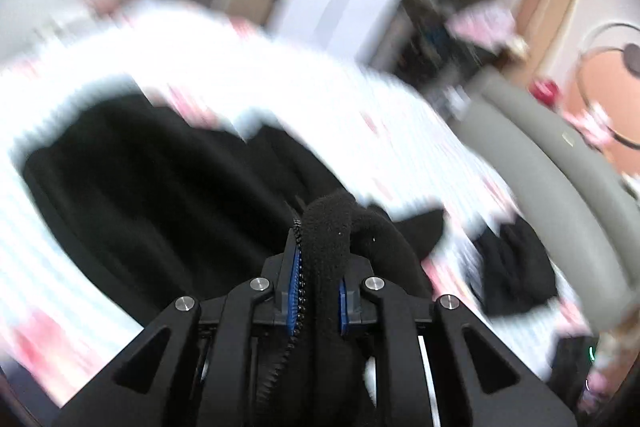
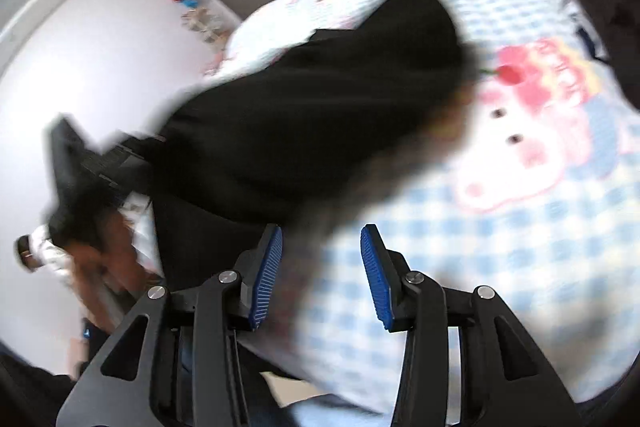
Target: Fold clothes
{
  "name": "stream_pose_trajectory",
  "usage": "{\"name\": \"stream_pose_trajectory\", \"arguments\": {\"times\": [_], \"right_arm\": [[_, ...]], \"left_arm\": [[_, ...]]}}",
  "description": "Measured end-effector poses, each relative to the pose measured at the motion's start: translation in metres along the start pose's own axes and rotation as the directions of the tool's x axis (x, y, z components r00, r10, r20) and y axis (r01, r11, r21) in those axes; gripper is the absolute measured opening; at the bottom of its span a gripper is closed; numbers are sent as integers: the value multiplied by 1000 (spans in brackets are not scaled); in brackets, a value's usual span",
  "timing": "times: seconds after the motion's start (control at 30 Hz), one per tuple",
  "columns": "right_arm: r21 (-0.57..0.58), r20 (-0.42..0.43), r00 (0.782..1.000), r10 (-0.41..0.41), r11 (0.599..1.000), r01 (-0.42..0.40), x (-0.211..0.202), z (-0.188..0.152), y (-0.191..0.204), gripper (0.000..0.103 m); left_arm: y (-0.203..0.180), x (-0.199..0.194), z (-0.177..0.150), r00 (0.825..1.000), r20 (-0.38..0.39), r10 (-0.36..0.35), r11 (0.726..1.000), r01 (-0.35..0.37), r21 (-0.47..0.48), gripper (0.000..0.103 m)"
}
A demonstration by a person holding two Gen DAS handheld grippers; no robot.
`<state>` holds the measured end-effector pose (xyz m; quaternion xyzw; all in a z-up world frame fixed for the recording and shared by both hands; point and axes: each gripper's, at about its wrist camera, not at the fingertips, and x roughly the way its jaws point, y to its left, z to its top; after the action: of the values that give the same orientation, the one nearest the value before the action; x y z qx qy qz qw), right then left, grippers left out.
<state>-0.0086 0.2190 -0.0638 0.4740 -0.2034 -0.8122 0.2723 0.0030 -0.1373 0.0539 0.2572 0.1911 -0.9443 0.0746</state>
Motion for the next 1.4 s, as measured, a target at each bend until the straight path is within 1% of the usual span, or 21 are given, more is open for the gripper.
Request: {"name": "stream_pose_trajectory", "arguments": {"times": [0.07, 0.13, 0.17, 0.27, 0.3, 0.37, 0.43, 0.47, 0.57, 0.63, 0.73, 0.9, 1.0, 1.07, 1.1, 1.17, 1.2, 1.23, 1.27, 1.3, 1.4], "right_arm": [[19, 5, 1000, -25, 1000, 25, -3, 5, -6, 44], [27, 8, 999, -33, 999, 32, -3, 10, -10, 46], [25, 9, 999, -38, 999, 37, -1, 13, -10, 52], [9, 6, 998, -61, 998, 61, 10, 27, -9, 57], [2, 4, 997, -72, 997, 72, 15, 34, -8, 58], [-16, -5, 996, -89, 996, 89, 27, 53, -3, 64], [-40, -1, 995, -100, 994, 100, 34, 68, -2, 71], [-55, 2, 993, -115, 992, 115, 37, 70, -2, 74], [-103, -6, 982, -188, 977, 186, 58, 81, 0, 75], [-65, -11, 983, -183, 981, 182, 67, 90, -8, 76], [18, -28, 987, -158, 987, 158, 78, 100, -18, 78], [19, -60, 987, -146, 989, 148, 106, 126, -16, 81], [12, 6, 976, -220, 975, 220, 126, 153, -14, 95], [6, 39, 950, -311, 951, 311, 151, 164, -17, 103], [3, -22, 948, -316, 949, 316, 171, 162, -22, 102], [58, -217, 959, -184, 978, 200, 211, 146, -34, 78], [18, -182, 964, -193, 980, 200, 208, 139, -28, 74], [-23, -152, 969, -197, 980, 196, 206, 132, -21, 54], [-58, -156, 973, -168, 985, 161, 203, 129, -12, 21], [-87, -161, 977, -139, 988, 126, 199, 127, -4, 13], [-132, -102, 987, -125, 985, 111, 169, 128, 22, 8]], "left_arm": [[14, 0, 21, 978, 38, 206, 975, -208, 71, 17], [28, 8, 28, 954, -25, 299, 949, -295, 111, 21], [33, 9, 26, 955, -59, 291, 952, -284, 114, 22], [36, -4, 8, 981, -98, 167, 983, -158, 91, 51], [32, -12, 3, 989, -61, 135, 986, -129, 102, 59], [22, -33, -6, 997, 43, 69, 990, -74, 119, 60], [12, -58, -16, 978, 210, 13, 992, -38, 117, 75], [8, -61, -19, 974, 226, -8, 992, -20, 126, 80], [-11, -23, -26, 987, 74, -143, 978, 130, 162, 81], [-20, 16, -30, 985, -48, -166, 970, 172, 173, 81], [-32, 79, -26, 986, -157, -52, 975, 84, 205, 81], [-29, 147, 0, 968, -184, 173, 964, -128, 233, 85], [-8, 192, -2, 936, -283, 210, 961, -143, 238, 87], [9, 222, -20, 877, -434, 206, 964, -106, 244, 85], [15, 229, -33, 854, -487, 185, 969, -76, 236, 79], [24, 225, -56, 849, -504, 158, 974, -52, 218, 61], [26, 219, -64, 858, -494, 145, 976, -43, 211, 50], [27, 212, -66, 869, -482, 116, 982, -27, 189, 34], [28, 204, -66, 879, -471, 75, 989, -5, 150, 27], [29, 198, -64, 884, -465, 39, 994, 14, 109, 21], [38, 179, -53, 880, -467, -83, 997, 77, -32, 14]]}}
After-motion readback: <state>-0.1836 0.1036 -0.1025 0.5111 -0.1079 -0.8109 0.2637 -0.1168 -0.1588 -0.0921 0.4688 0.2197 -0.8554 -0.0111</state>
